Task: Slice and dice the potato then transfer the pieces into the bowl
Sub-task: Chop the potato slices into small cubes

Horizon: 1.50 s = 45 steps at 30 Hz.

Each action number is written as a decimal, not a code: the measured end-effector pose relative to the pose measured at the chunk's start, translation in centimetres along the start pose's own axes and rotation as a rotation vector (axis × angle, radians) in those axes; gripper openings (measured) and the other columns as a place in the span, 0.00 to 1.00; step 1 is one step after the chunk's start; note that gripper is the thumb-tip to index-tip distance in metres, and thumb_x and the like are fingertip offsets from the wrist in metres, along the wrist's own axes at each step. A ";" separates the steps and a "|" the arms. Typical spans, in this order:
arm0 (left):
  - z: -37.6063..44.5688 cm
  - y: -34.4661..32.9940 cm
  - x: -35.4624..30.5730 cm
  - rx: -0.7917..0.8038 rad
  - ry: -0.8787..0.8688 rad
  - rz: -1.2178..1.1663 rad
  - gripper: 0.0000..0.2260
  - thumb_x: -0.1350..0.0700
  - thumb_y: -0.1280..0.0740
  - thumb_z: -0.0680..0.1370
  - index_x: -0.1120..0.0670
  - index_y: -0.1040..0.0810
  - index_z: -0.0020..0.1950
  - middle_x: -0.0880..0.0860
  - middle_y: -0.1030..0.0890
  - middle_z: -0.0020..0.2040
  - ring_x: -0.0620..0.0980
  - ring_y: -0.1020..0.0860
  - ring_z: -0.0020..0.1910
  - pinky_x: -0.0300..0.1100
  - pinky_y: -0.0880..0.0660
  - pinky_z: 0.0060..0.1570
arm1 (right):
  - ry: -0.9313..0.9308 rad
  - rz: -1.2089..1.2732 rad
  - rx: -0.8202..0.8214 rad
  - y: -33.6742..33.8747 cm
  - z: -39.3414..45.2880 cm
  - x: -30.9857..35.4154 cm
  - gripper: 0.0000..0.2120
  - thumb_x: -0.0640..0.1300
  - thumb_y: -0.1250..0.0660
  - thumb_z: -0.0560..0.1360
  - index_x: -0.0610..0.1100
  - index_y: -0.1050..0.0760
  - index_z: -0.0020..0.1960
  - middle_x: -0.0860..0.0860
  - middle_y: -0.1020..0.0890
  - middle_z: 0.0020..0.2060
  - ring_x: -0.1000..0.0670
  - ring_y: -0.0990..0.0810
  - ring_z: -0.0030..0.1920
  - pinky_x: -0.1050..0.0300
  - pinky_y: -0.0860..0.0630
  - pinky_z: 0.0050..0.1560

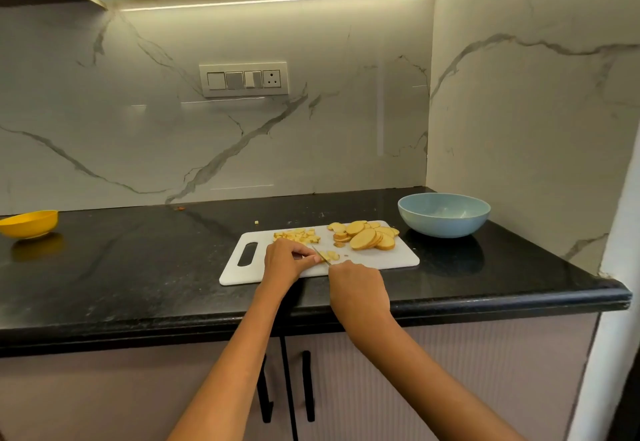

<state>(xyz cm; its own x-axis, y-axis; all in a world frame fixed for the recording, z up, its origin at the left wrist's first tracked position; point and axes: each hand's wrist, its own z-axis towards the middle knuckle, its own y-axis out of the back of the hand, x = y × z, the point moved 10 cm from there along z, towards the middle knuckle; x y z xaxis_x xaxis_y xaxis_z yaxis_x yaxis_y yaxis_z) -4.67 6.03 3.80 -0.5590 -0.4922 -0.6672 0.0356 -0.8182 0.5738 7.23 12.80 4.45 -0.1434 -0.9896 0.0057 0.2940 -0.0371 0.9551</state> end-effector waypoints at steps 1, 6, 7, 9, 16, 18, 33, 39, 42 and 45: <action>0.0 0.0 0.0 -0.002 -0.001 -0.003 0.08 0.58 0.26 0.71 0.59 0.16 0.48 0.55 0.16 0.45 0.44 0.23 0.43 0.25 0.32 0.37 | 0.000 -0.009 0.003 0.0 0.0 -0.1 0.12 0.38 0.43 0.80 0.41 0.30 0.62 0.45 0.23 0.56 0.47 0.22 0.54 0.58 0.28 0.48; -0.3 -0.1 -0.2 0.000 -0.004 -0.007 0.07 0.59 0.27 0.71 0.59 0.16 0.48 0.55 0.16 0.46 0.45 0.22 0.43 0.27 0.31 0.38 | -0.065 0.067 0.025 0.0 0.9 -1.2 0.13 0.40 0.42 0.80 0.41 0.30 0.63 0.45 0.23 0.57 0.47 0.22 0.54 0.57 0.27 0.50; -0.3 0.1 -0.1 -0.017 0.006 -0.017 0.07 0.60 0.28 0.72 0.60 0.16 0.49 0.55 0.16 0.47 0.45 0.23 0.44 0.28 0.30 0.40 | -0.089 0.105 0.028 -0.1 0.9 -1.7 0.13 0.41 0.42 0.80 0.41 0.29 0.63 0.45 0.23 0.56 0.48 0.22 0.54 0.57 0.27 0.50; -0.3 1.1 0.7 -0.108 0.046 -0.068 0.07 0.62 0.30 0.74 0.61 0.17 0.50 0.56 0.17 0.49 0.47 0.22 0.48 0.33 0.30 0.48 | -0.128 0.184 0.030 -0.2 0.5 -2.4 0.13 0.42 0.41 0.80 0.41 0.29 0.62 0.45 0.23 0.55 0.48 0.22 0.53 0.58 0.27 0.50; -0.5 1.3 1.1 -0.122 0.081 -0.094 0.05 0.62 0.27 0.71 0.60 0.16 0.46 0.56 0.16 0.44 0.47 0.22 0.43 0.34 0.28 0.45 | -0.095 0.209 0.054 -0.2 0.4 -1.9 0.13 0.43 0.42 0.80 0.40 0.30 0.62 0.45 0.23 0.55 0.47 0.22 0.53 0.57 0.29 0.47; -0.5 1.0 0.9 -0.090 0.073 -0.091 0.05 0.62 0.26 0.70 0.60 0.16 0.45 0.55 0.16 0.44 0.47 0.22 0.42 0.29 0.29 0.41 | -0.094 0.204 0.055 -0.2 0.4 -2.0 0.13 0.43 0.42 0.80 0.40 0.30 0.63 0.45 0.24 0.55 0.47 0.22 0.53 0.58 0.29 0.47; 0.0 0.6 0.4 -0.030 0.009 0.042 0.05 0.60 0.26 0.71 0.59 0.15 0.45 0.55 0.16 0.43 0.41 0.26 0.37 0.25 0.34 0.34 | 0.021 0.033 0.031 -0.6 0.4 -0.5 0.12 0.39 0.42 0.80 0.40 0.29 0.63 0.44 0.23 0.56 0.46 0.22 0.54 0.56 0.27 0.50; -0.2 0.7 0.4 -0.031 -0.001 0.036 0.05 0.61 0.28 0.72 0.59 0.16 0.46 0.55 0.16 0.44 0.46 0.22 0.42 0.27 0.33 0.36 | 0.008 0.048 -0.019 -0.6 1.3 -0.7 0.11 0.38 0.42 0.80 0.39 0.29 0.61 0.44 0.22 0.54 0.46 0.22 0.53 0.55 0.26 0.49; -0.1 0.7 0.6 -0.038 0.016 0.014 0.05 0.62 0.28 0.72 0.59 0.16 0.47 0.55 0.16 0.45 0.48 0.21 0.46 0.31 0.32 0.43 | -0.094 0.229 -0.090 -0.7 1.3 -2.7 0.10 0.41 0.41 0.79 0.40 0.29 0.59 0.45 0.21 0.50 0.48 0.20 0.48 0.58 0.26 0.46; 0.2 0.7 0.6 -0.031 0.023 0.026 0.05 0.61 0.28 0.71 0.59 0.16 0.47 0.54 0.16 0.45 0.44 0.24 0.43 0.28 0.32 0.39 | -0.132 0.330 -0.148 -0.7 1.9 -4.0 0.10 0.45 0.43 0.81 0.42 0.29 0.58 0.46 0.21 0.50 0.48 0.20 0.47 0.58 0.27 0.45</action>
<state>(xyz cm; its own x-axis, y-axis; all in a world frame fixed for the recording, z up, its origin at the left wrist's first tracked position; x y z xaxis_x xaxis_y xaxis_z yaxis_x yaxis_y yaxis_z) -5.14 5.21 3.83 -0.5381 -0.5198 -0.6635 0.0756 -0.8137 0.5763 5.81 17.07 4.37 -0.1360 -0.9257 0.3530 0.4768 0.2511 0.8424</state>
